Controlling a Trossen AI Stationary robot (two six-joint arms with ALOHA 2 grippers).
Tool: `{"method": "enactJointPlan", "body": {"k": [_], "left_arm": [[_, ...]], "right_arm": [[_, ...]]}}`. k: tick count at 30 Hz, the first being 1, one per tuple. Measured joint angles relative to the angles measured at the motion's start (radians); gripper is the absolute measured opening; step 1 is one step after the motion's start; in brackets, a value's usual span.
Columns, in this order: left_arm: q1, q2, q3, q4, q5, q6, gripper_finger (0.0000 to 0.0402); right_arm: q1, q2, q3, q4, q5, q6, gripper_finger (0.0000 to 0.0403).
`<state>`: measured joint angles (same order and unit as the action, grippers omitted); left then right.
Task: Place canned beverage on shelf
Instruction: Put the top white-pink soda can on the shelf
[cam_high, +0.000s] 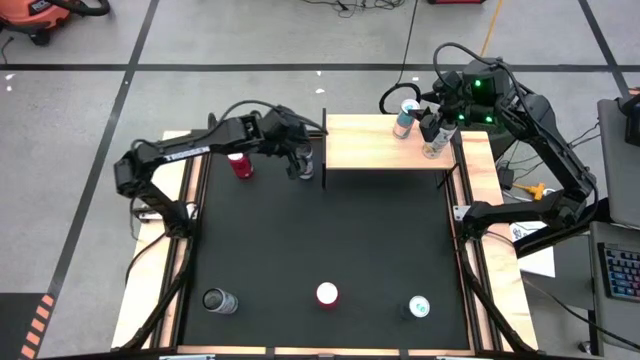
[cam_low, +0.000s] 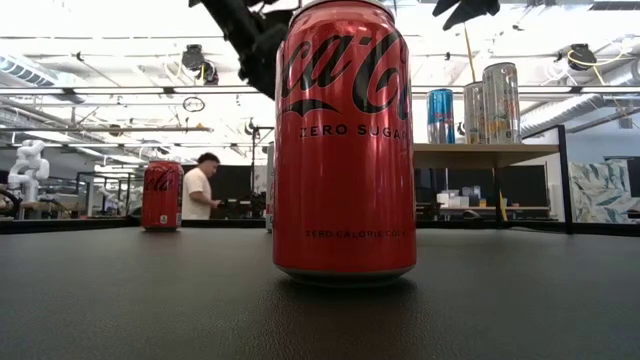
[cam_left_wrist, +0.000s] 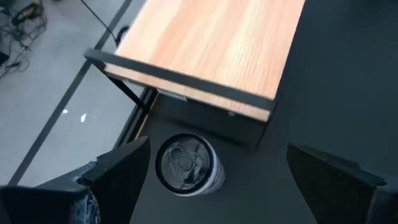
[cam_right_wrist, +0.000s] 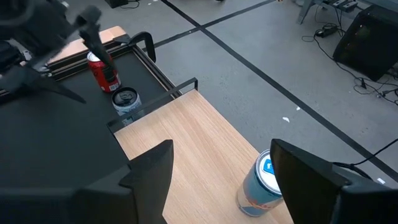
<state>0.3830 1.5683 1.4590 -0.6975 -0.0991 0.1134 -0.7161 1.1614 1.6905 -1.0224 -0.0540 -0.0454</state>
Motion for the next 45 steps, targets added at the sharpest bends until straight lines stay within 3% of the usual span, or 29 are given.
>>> {"method": "enactJointPlan", "body": {"k": [18, 45], "left_arm": [[0.109, 0.137, 0.000, 0.011, 0.028, -0.023, 0.0379], [0.120, 0.248, 0.000, 0.001, 0.070, -0.024, 0.0379]], "right_arm": [[0.000, 0.000, 0.000, -0.008, 0.000, 0.000, 0.0251], [0.000, 0.000, 0.000, -0.019, 0.000, 0.000, 0.0251]]}}
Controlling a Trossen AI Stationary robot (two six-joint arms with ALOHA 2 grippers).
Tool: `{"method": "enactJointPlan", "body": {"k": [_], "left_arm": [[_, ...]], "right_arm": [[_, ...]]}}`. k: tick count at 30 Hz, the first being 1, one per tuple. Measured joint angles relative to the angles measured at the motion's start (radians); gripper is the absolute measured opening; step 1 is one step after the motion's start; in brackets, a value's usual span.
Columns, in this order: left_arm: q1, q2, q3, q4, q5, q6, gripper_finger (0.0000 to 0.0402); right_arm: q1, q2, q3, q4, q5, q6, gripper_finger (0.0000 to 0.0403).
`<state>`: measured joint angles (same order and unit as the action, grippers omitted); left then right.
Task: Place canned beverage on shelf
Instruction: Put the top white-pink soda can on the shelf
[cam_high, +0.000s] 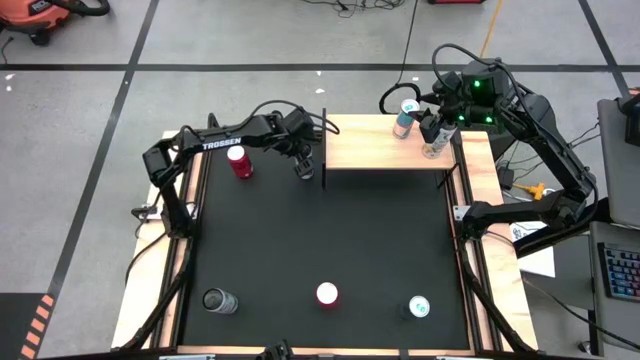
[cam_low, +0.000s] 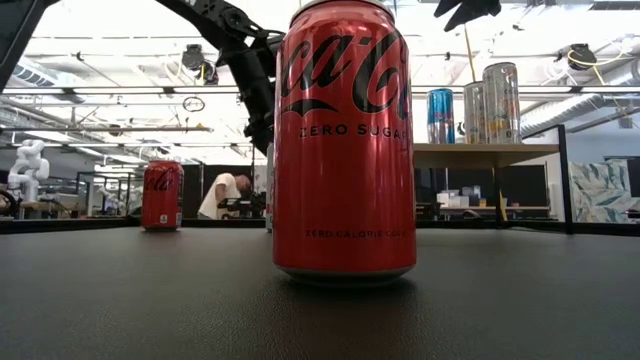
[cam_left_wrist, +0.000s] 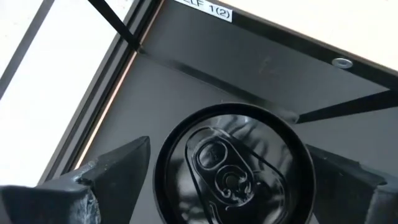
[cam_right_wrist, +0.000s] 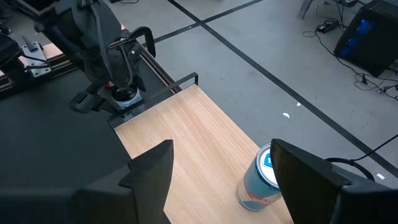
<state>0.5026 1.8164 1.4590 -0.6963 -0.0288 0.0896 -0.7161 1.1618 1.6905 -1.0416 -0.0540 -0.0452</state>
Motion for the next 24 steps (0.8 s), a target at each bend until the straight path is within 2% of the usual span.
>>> {"method": "enactJointPlan", "body": {"k": [7, 18, 24], "left_arm": [[0.000, 0.004, 0.000, 0.003, 0.000, -0.002, 0.0361], [0.001, 0.004, 0.000, -0.002, 0.024, 0.023, 0.0249], [0.001, 0.003, 0.001, -0.014, 0.027, 0.030, 0.0247]], "right_arm": [[0.000, 0.000, 0.000, 0.000, 0.000, 0.000, 0.0251], [0.000, 0.000, 0.000, -0.004, 0.000, 0.000, 0.0251], [0.000, 0.000, 0.000, -0.011, 0.000, -0.004, 0.0251]]}}
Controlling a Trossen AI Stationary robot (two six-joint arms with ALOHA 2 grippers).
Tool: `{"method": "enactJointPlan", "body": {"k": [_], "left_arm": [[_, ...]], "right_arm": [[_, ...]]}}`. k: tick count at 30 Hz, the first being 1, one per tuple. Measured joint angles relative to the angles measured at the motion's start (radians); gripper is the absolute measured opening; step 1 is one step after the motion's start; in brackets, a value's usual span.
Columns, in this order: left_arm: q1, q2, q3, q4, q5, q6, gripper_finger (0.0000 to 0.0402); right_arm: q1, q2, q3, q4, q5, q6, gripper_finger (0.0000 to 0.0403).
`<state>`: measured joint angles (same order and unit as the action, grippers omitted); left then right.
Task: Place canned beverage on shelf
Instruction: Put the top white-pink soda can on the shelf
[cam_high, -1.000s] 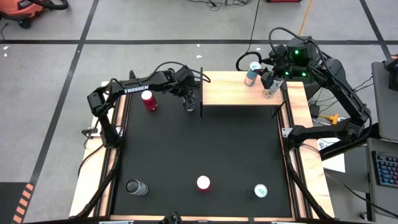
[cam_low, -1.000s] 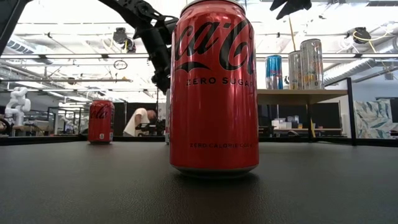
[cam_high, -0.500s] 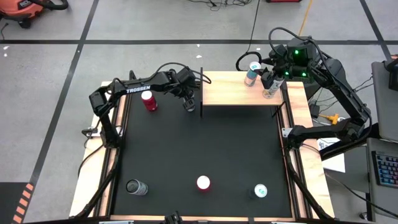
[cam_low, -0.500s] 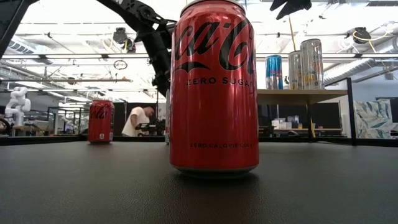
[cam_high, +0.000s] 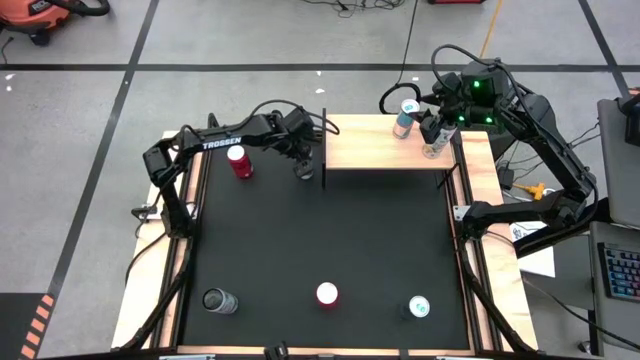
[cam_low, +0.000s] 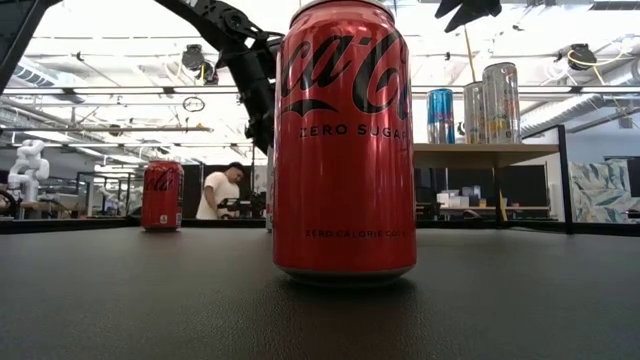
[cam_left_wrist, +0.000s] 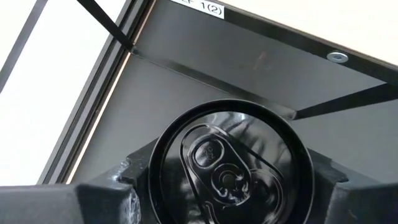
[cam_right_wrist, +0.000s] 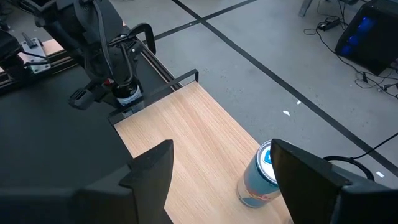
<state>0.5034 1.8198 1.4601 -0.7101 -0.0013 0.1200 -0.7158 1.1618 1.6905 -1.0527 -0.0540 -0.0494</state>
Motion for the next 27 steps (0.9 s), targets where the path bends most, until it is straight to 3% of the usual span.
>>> {"method": "enactJointPlan", "body": {"k": [8, 27], "left_arm": [[-0.004, 0.002, 0.069, -0.135, 0.004, -0.002, 0.0249], [-0.008, 0.000, 0.544, -0.456, -0.030, -0.011, 0.0249]], "right_arm": [[0.000, 0.000, 0.000, 0.000, 0.000, -0.013, 0.0251], [0.000, 0.000, 0.000, -0.042, 0.000, -0.023, 0.0251]]}}
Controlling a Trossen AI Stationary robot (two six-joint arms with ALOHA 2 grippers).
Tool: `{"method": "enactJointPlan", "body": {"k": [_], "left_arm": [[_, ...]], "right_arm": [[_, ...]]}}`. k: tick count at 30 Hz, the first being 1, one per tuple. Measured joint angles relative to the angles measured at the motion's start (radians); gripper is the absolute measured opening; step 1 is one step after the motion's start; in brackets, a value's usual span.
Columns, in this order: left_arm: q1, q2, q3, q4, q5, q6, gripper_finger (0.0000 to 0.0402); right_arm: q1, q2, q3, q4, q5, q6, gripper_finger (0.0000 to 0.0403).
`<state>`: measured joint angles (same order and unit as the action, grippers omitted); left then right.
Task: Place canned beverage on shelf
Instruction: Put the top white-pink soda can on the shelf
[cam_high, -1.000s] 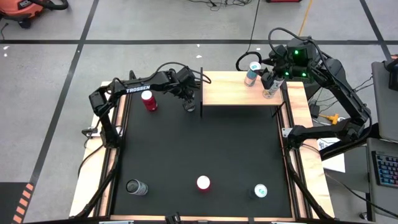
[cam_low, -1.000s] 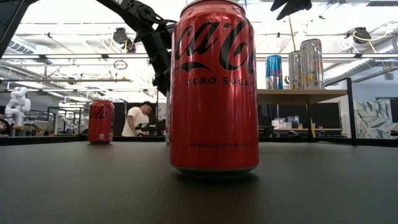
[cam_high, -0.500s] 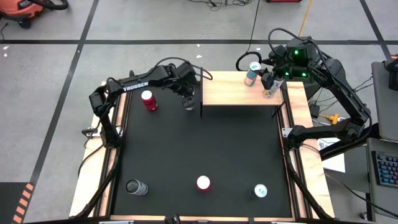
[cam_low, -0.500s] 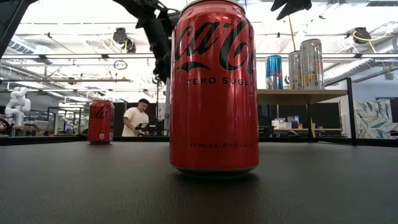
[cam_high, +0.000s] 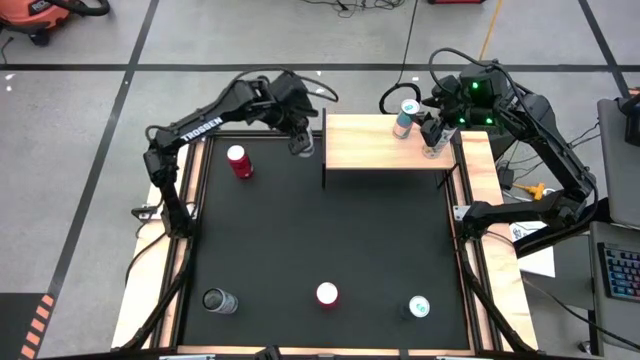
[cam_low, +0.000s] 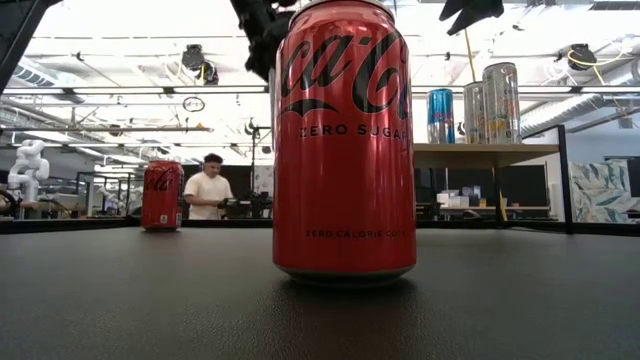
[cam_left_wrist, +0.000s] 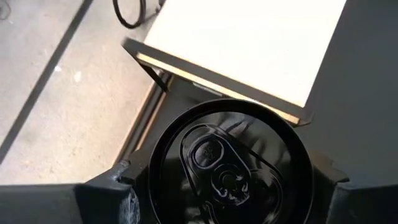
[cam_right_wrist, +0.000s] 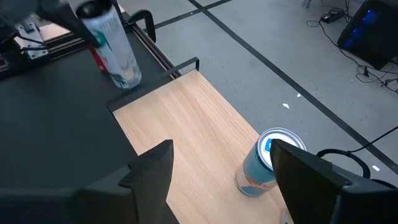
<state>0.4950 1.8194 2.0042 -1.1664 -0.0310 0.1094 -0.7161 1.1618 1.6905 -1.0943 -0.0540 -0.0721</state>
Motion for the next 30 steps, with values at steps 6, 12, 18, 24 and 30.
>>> {"method": "enactJointPlan", "body": {"k": [6, 12, 18, 24, 30], "left_arm": [[0.000, 0.000, 0.140, -0.071, -0.008, 0.000, 0.0250], [0.000, 0.000, 0.251, -0.075, -0.034, 0.000, 0.0250], [-0.001, -0.001, 0.303, -0.032, -0.034, 0.001, 0.0250], [0.003, 0.000, 0.312, -0.013, -0.034, 0.002, 0.0250], [0.008, 0.027, 0.312, 0.030, -0.029, 0.004, 0.0250]], "right_arm": [[0.000, 0.000, 0.000, 0.000, 0.000, 0.000, 0.0251], [0.000, 0.004, 0.000, 0.002, 0.000, 0.000, 0.0251], [0.000, 0.032, 0.000, 0.002, 0.000, 0.000, 0.0251], [0.000, 0.079, 0.000, 0.002, 0.000, 0.000, 0.0251], [0.000, 0.095, 0.000, 0.005, 0.001, 0.001, 0.0251]]}}
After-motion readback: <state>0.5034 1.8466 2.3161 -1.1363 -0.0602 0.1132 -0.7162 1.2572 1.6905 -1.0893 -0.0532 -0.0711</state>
